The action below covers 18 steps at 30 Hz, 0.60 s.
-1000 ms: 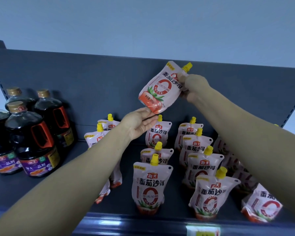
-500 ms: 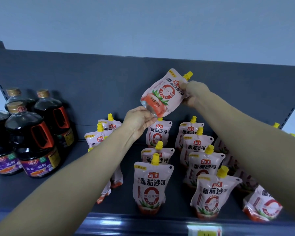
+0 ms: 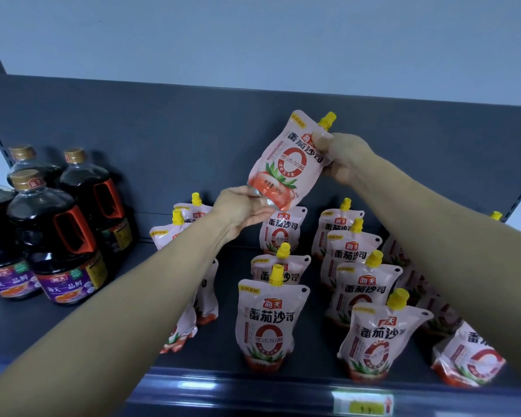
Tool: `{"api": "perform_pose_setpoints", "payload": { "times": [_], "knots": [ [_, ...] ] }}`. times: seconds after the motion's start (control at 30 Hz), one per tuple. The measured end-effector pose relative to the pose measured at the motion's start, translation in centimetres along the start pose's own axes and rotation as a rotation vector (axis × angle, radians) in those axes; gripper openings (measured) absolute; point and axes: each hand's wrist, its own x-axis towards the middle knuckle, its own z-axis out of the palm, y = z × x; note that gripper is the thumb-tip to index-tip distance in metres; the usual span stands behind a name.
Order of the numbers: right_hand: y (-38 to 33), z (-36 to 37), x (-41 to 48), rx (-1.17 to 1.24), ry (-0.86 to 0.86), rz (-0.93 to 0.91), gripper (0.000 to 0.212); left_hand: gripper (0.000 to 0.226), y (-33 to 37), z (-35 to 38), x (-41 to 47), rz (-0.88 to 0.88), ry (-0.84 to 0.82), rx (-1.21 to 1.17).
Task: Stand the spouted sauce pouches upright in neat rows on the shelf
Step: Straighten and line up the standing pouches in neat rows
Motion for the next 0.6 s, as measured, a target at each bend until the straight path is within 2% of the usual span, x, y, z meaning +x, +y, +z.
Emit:
{"api": "perform_pose_setpoints", "payload": {
  "times": [0.1,0.2,0.3,0.43,0.5,0.6],
  "knots": [
    [0.0,0.3,-0.6,-0.183,-0.083,-0.147,0.009,0.020,-0.1,-1.4,0.6,-0.052,0.142,0.069],
    [1.4,1.1,-0.5,-0.444,-0.150,-0.188,0.018,0.017,-0.3,-2.2,0.9,0.005,0.256,0.206],
    [4.2,1.9,0.3,-0.687,-0.242,-0.153,0.021,0.024,-0.8,-2.0,1.0,0.066,0.199,0.419],
    [7.6,2.2,1.4,-0.919,-0.378,-0.101,0.040,0.015,-2.1,-1.5,1.5,0.082,0.153,0.715],
    [8.6,2.2,1.4,-0.953,-0.411,-0.104,0.042,0.026,-2.6,-1.5,2.1,0.090,0.189,0.747],
    [9.7,2.0,1.3,-0.989,-0.458,-0.057,0.039,0.013,-3.1,-1.3,2.5,0.057,0.150,0.778]
  ]
}}
